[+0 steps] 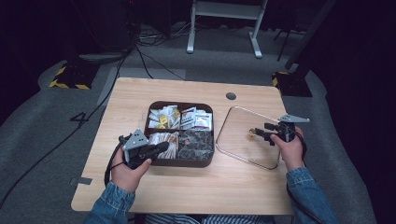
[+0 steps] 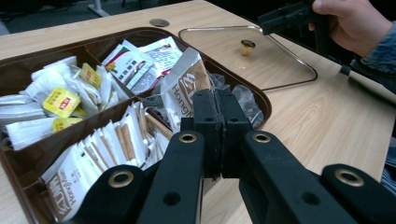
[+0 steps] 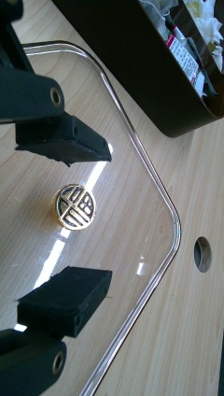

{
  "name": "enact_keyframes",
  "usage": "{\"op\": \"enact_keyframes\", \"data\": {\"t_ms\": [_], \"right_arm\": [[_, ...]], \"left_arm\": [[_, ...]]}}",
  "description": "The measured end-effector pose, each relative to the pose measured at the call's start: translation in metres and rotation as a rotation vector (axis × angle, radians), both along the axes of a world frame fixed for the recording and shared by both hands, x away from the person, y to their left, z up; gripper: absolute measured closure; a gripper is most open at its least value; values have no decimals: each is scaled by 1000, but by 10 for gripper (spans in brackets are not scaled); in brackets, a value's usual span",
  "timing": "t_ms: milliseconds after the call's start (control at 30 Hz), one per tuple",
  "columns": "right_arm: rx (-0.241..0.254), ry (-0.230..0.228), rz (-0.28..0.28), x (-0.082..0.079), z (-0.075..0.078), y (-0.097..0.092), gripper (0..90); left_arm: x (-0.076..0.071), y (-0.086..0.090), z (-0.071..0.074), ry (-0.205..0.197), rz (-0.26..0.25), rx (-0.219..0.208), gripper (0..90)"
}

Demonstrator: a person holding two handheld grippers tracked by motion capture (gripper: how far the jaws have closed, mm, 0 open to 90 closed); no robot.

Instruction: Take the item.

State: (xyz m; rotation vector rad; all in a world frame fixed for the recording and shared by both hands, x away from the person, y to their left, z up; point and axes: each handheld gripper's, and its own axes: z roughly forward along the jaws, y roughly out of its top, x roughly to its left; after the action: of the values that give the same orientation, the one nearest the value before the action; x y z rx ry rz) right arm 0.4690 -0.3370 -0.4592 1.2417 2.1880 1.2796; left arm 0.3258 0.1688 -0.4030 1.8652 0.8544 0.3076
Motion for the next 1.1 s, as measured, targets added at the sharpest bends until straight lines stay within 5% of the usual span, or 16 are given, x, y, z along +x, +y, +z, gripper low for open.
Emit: {"op": "enact_keyframes", "data": {"t_ms": [400, 1100], "right_arm": [[3, -1, 4, 0, 0, 0, 370], [-12, 12, 24, 0, -5, 7, 368]], "left_arm": [[-12, -14, -11, 5, -60, 32, 885], [-17, -57, -38, 69, -242, 78, 885]]}}
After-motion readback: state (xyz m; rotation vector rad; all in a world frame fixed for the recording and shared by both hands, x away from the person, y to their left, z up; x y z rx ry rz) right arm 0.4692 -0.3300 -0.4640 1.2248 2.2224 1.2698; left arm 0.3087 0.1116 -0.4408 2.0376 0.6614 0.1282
